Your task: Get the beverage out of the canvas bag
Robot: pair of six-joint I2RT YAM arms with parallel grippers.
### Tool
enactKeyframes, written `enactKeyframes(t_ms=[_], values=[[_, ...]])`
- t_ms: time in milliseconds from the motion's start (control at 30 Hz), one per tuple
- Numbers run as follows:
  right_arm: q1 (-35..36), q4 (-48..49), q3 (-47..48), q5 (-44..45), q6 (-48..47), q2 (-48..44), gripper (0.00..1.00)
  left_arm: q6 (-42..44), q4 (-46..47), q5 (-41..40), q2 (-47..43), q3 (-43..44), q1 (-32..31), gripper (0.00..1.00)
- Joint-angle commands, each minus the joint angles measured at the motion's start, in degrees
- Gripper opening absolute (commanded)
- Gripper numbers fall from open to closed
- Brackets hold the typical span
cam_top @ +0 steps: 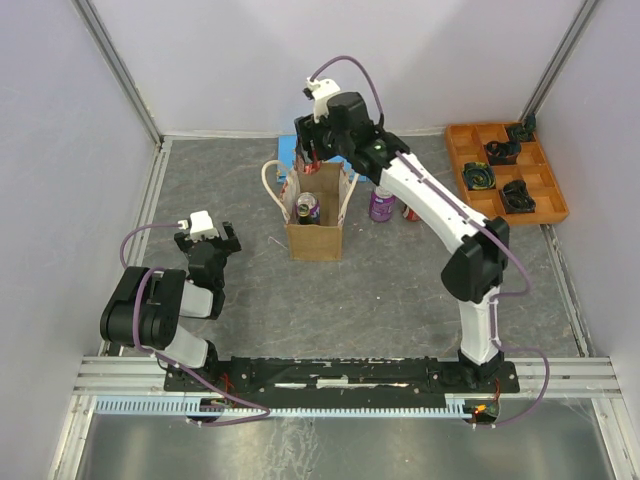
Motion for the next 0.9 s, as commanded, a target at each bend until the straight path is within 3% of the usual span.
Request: enactKeyframes(t_ms=[0, 400, 667, 867], values=[[-0.08, 9.95, -1.62, 4.52, -3.94, -10.61, 0.00, 2.03, 2.70, -1.15, -0.01, 1.21, -0.12, 0.99], [-2.30, 18.58, -23.71, 31.18, -12.21, -33.20, 0.00, 2.04, 2.69, -1.21, 0.03, 1.21, -0.07, 0.99], [-9.75, 15.88, -50.49, 29.52, -2.33, -50.24, 0.00, 2.05, 2.73, -1.16, -0.01, 1.21, -0.12, 0.99], [-11.17, 13.04, -63.57, 28.05, 2.57, -56.17, 0.00, 2.06, 2.80, -1.16, 0.02, 1.21, -0.12, 0.99]])
